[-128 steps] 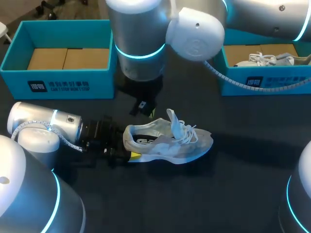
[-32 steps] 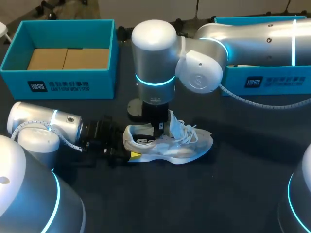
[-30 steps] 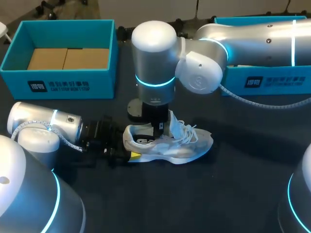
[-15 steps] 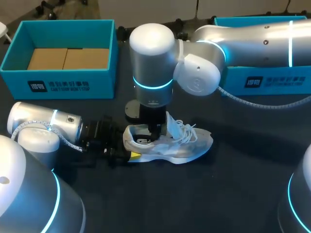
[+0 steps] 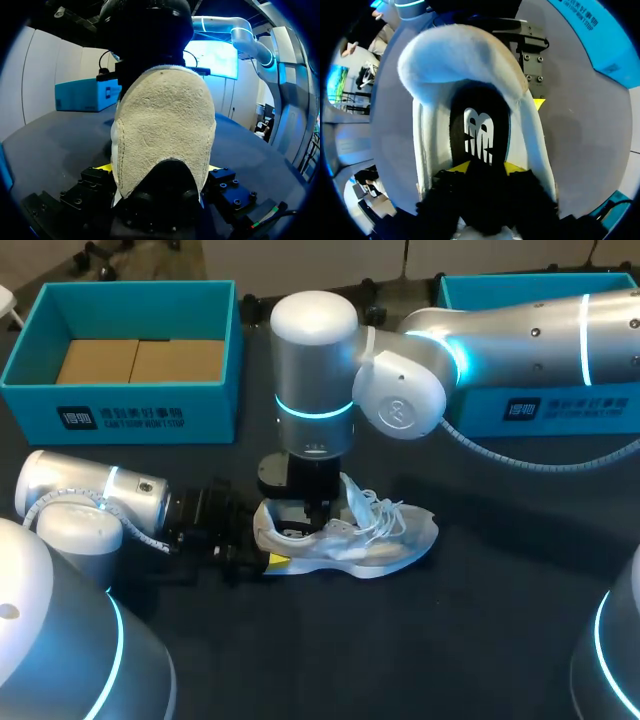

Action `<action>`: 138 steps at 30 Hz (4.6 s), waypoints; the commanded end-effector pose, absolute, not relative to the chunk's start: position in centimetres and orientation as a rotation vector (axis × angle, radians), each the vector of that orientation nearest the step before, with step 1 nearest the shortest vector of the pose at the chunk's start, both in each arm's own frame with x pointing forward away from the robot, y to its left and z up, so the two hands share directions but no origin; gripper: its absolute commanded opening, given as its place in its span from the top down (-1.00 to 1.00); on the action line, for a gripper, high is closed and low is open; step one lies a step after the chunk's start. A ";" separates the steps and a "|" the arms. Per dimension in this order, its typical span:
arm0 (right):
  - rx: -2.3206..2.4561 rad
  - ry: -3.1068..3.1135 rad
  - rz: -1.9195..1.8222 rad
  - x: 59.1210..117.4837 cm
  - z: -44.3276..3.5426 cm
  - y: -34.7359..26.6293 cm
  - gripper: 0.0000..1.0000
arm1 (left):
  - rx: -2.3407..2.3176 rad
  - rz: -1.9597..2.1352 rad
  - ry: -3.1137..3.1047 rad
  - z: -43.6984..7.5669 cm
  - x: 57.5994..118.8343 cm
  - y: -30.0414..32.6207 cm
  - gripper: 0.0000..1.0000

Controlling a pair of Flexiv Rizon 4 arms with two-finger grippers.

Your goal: Take the shoe out of the shoebox, open the shoe tongue, remove and reinsert the insole, then place the shoe into the shoebox

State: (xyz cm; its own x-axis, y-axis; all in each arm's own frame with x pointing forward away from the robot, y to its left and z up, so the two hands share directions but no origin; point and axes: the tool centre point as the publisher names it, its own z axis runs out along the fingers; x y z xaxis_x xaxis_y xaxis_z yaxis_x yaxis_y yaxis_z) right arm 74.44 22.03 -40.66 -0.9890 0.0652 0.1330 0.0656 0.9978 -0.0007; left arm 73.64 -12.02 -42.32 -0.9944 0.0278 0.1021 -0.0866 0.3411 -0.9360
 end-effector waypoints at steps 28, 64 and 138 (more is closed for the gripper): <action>-0.241 -3.034 0.026 72.9 -38.4 19.2 1.00 | 0.055 1.746 -2.492 -42.4 73.7 -12.1 1.00; -0.018 -3.080 -0.054 76.1 -31.4 21.6 1.00 | 0.055 1.746 -2.492 -42.4 73.7 -12.1 1.00; -0.326 -2.529 -0.731 76.4 -29.9 25.6 -0.18 | 0.055 1.746 -2.492 -42.4 73.7 -12.1 1.00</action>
